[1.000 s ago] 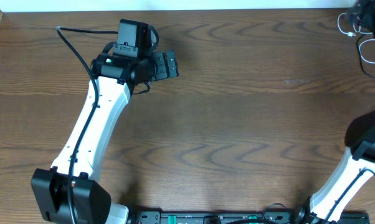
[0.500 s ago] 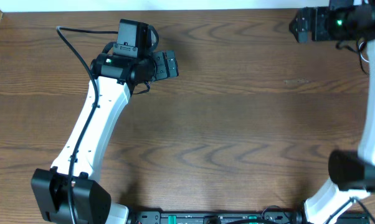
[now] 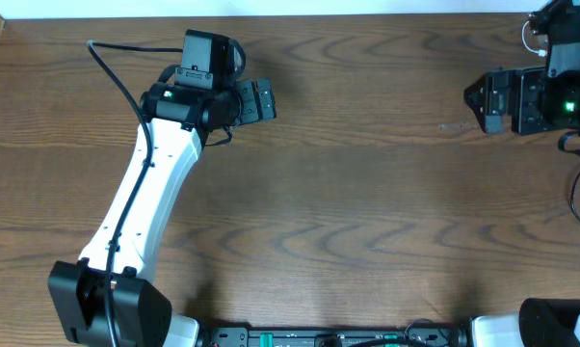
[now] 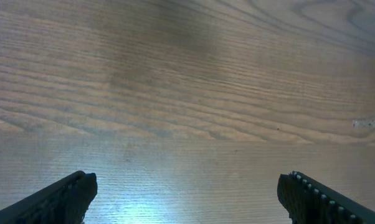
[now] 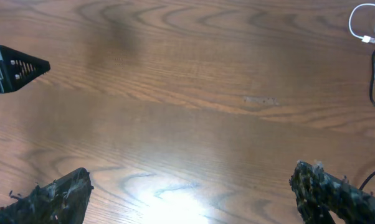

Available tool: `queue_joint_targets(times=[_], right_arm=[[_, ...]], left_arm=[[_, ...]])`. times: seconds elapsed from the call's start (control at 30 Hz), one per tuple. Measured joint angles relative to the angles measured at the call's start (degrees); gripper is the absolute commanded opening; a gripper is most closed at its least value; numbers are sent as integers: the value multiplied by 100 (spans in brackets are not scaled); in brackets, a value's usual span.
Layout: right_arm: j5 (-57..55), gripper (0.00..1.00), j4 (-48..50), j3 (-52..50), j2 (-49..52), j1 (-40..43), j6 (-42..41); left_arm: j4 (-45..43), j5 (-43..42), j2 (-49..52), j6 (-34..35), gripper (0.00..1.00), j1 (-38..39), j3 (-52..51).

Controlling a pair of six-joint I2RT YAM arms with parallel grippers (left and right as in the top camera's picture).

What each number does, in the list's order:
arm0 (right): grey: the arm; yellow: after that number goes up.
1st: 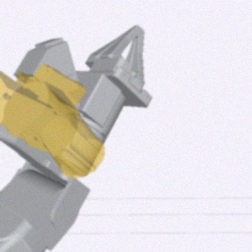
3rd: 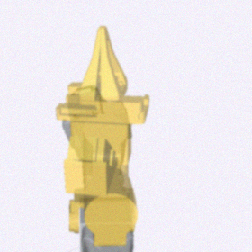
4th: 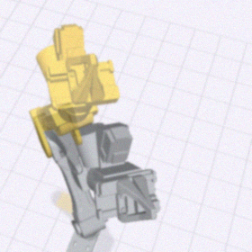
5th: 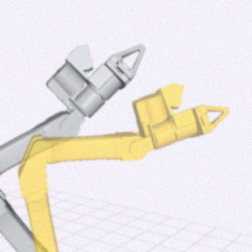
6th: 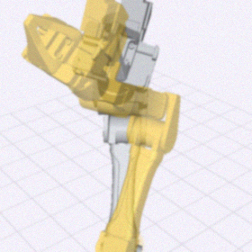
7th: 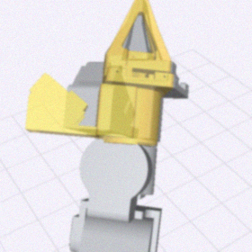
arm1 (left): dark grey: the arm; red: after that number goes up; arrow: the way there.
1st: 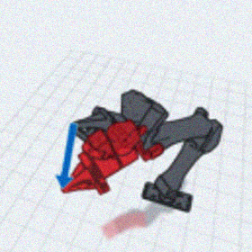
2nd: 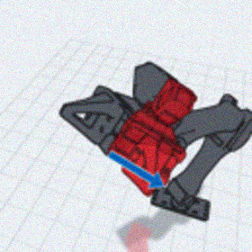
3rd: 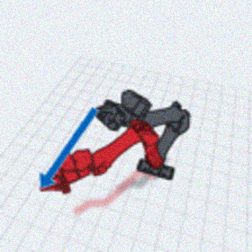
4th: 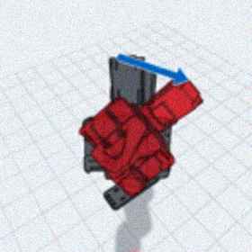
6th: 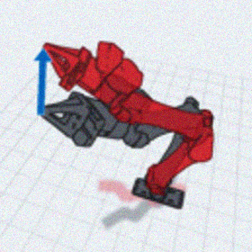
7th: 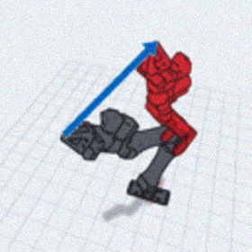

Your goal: Untangle cables

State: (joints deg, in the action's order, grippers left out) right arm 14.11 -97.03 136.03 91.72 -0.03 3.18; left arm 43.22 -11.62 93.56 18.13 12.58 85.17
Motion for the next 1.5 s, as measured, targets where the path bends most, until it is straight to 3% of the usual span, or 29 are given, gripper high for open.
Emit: queue_joint_targets(times=[0.4, 0.57, 1.3, 1.5], right_arm=[[-90, 99, 74, -20, 0, 0, 2], [-328, 99, 879, -780, -295, 0, 4], [-492, 99, 9409, -10518, -5670, 2, 46], [-494, 99, 10179, -12275, -7130, 2, 20]], left_arm=[[0, -2, 0, 0, 98, 0, 0], [-2, -2, 0, 0, 98, 0, 0], [-2, 2, 0, 0, 98, 0, 0], [-2, 2, 0, 0, 98, 0, 0]])
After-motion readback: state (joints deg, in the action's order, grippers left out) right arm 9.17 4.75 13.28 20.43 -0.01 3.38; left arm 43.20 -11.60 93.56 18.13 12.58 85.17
